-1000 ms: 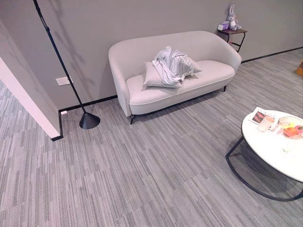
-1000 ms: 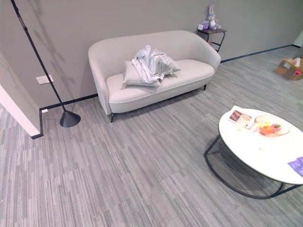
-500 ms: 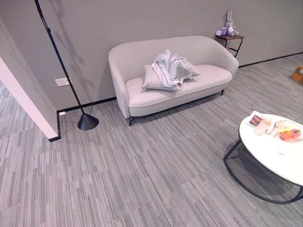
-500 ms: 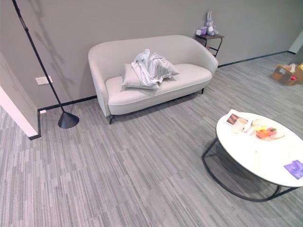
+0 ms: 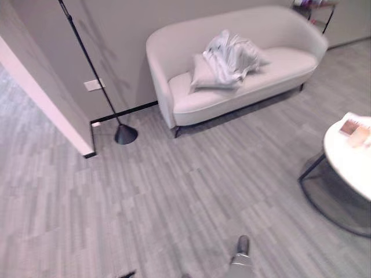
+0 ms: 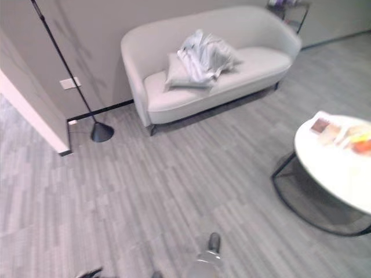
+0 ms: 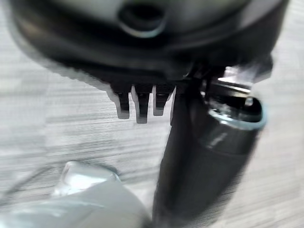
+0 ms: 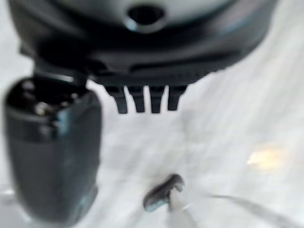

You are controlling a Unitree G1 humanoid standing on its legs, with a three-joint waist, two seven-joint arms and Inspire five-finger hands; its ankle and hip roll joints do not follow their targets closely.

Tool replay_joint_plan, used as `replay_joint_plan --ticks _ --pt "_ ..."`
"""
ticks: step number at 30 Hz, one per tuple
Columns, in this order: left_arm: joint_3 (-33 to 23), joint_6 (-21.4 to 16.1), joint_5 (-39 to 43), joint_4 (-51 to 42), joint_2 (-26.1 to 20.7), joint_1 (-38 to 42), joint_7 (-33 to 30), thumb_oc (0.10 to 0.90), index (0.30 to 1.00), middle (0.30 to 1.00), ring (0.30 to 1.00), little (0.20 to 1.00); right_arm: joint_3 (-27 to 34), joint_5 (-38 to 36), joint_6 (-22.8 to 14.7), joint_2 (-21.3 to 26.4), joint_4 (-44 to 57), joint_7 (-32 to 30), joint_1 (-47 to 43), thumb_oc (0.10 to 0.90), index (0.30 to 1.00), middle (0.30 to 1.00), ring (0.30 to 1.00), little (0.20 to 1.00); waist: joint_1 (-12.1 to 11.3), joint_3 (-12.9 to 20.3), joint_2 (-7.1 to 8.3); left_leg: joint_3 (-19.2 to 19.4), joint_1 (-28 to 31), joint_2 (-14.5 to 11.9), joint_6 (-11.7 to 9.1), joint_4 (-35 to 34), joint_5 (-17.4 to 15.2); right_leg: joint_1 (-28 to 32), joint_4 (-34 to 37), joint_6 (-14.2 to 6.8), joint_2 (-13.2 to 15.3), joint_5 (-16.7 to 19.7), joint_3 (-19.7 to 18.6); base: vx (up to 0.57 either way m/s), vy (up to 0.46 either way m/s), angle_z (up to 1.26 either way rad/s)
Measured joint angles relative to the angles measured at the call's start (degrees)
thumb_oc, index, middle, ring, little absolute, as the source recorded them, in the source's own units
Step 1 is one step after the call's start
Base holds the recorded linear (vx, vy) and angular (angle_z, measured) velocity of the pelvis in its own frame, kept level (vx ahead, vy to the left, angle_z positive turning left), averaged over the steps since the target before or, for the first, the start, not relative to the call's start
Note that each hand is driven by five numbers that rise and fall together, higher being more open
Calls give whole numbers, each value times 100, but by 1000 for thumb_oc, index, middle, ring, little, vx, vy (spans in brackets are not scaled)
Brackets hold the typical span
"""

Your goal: Hang the clothes on the sofa on the clothes rack.

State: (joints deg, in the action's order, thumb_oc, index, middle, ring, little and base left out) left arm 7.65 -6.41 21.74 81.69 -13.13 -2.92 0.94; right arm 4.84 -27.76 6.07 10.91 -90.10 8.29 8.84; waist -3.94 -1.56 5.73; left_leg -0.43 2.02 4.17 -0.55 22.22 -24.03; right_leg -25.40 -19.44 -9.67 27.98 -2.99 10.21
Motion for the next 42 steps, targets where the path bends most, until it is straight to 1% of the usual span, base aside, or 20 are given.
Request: replay_joint_plan --ticks 1,2,3,7,8,11,13,15,18,19,21,22,23,25,27,30,36,37,39,42 --pt "506 -211 126 -60 144 -542 -103 800 900 900 900 900 -602 70 -223 -40 -66 -128 85 800 900 900 900 900 88 332 -261 163 182 -479 -255 -289 140 -26 -863 -15 -567 -384 -250 201 -281 -41" --pt "588 -80 150 -160 391 -965 -178 800 900 900 900 900 -148 130 -28 158 181 -77 243 800 900 900 900 900 54 677 -805 464 227 -1324 -472 -361 144 209 -756 428 -1704 -551 -154 284 -369 25" --pt "26 -20 375 -74 230 -1112 -197 800 900 900 900 900 -735 104 -399 93 570 -197 277 800 900 900 900 900 556 645 -780 287 111 -1595 -885 -194 863 1196 -63 916 -2344 60 410 293 -382 46" --pt "-100 104 289 20 103 -471 -178 800 900 900 900 900 -1116 145 -606 636 561 -250 -589 800 900 900 900 900 458 498 -712 305 -177 -1803 -447 791 2557 2360 1506 1291 -2721 48 556 239 -349 2" --pt "-148 101 299 -108 121 -398 -181 800 900 900 900 900 -1127 150 -633 652 558 -250 -713 800 900 900 900 900 422 478 -697 204 -362 -1812 -438 1205 2487 2507 1601 1379 -2767 -5 542 224 -248 -4" --pt "-30 -36 347 -331 125 81 -138 800 900 900 900 900 -1210 184 -682 528 586 -247 -1068 800 900 900 900 900 112 132 -242 -489 -883 -764 -422 1043 1726 3012 1938 1345 -2567 -135 351 153 -88 13" --pt "-120 -83 391 -470 144 181 -56 800 900 900 900 900 -1186 198 -692 510 554 -249 -1405 800 900 900 900 900 42 -74 -216 -18 -1398 -369 -274 216 1614 3113 2105 1230 -2600 -125 336 224 -41 -9" --pt "-170 -86 417 -517 164 255 -30 800 900 900 900 900 -1102 199 -686 491 531 -254 -1621 800 900 900 900 900 3 -276 -277 401 -1778 56 -79 -974 1845 3315 2485 1195 -2672 -156 272 279 -46 -9" --pt "-343 -6 419 -231 427 284 -38 800 900 900 900 900 -1107 270 -641 513 331 -277 -1837 800 900 900 900 900 -223 -645 -768 292 -2119 414 42 -2365 2663 3634 2484 1061 -3011 -391 -166 175 -36 -69" --pt "-344 66 416 -79 456 202 -53 800 900 900 900 900 -1110 282 -611 430 259 -279 -1829 800 900 900 900 900 -329 -665 -804 288 -2223 394 48 -2376 2870 3771 2483 1071 -3079 -476 -358 523 31 -121" --pt "-856 247 490 128 552 -519 -41 800 900 900 900 900 -1146 418 -659 101 308 -242 -1077 800 900 900 900 900 -278 -527 -741 318 -1585 144 770 -1390 3055 4436 1648 1072 -3321 -862 -466 714 44 -138" --pt "-802 224 530 111 534 -611 -50 800 900 900 900 900 -1243 424 -692 52 327 -244 -956 800 900 900 900 900 -314 -398 -590 319 -1390 202 816 -1551 3071 4284 1234 966 -3196 -1174 -429 268 23 -94" --pt "-777 245 522 45 218 -543 64 800 900 900 900 900 -1310 508 -637 2 270 -251 -695 800 900 900 900 900 -320 -218 -151 341 -906 308 778 -2273 3140 3710 174 644 -2921 -1299 -37 178 30 -43" --pt "-787 254 518 -86 82 -170 36 800 900 900 900 900 -1299 541 -627 107 333 -248 -613 800 900 900 900 900 -160 -184 -4 275 -633 412 913 -2643 3206 3138 -1036 204 -2655 -1237 92 253 65 -3" --pt "-549 254 510 -201 169 242 4 800 900 900 900 900 -1231 572 -633 282 607 -257 -628 800 900 900 900 900 32 -408 -296 44 -244 401 1001 -2714 3138 2188 -3399 -183 -2113 -655 543 201 63 45" --pt "-143 42 396 -414 127 458 -44 800 900 900 900 900 -1232 674 -656 451 736 -416 -635 800 900 900 900 900 149 -449 -432 8 164 495 1074 -2689 2881 1662 -4237 -73 -1509 -633 623 163 -55 25" --pt "143 -71 149 -319 342 737 -69 800 900 900 900 900 -1230 743 -662 596 753 -508 -695 800 900 900 900 900 268 -399 -722 -384 462 440 729 -2632 2564 1204 -959 379 -1362 -693 301 234 -260 31" --pt "108 -75 72 -123 389 684 -79 800 900 900 900 900 -1224 792 -646 646 745 -500 -751 800 900 900 900 900 243 -385 -745 -409 465 392 500 -2619 2385 1345 355 269 -1486 -449 -14 347 -301 -11" --pt "72 80 23 120 393 608 -85 800 900 900 900 900 -1189 880 -662 667 820 -503 -847 800 900 900 900 900 335 -438 -741 -456 602 336 608 -2674 2349 1561 2277 130 -1409 391 -287 362 -302 6" --pt "-176 45 -69 153 329 299 -73 800 900 900 900 900 -1026 966 -598 638 762 -470 -736 800 900 900 900 900 487 -480 -737 -710 1035 206 339 -2666 1970 1552 2539 -13 -1078 1362 -391 386 -359 37"
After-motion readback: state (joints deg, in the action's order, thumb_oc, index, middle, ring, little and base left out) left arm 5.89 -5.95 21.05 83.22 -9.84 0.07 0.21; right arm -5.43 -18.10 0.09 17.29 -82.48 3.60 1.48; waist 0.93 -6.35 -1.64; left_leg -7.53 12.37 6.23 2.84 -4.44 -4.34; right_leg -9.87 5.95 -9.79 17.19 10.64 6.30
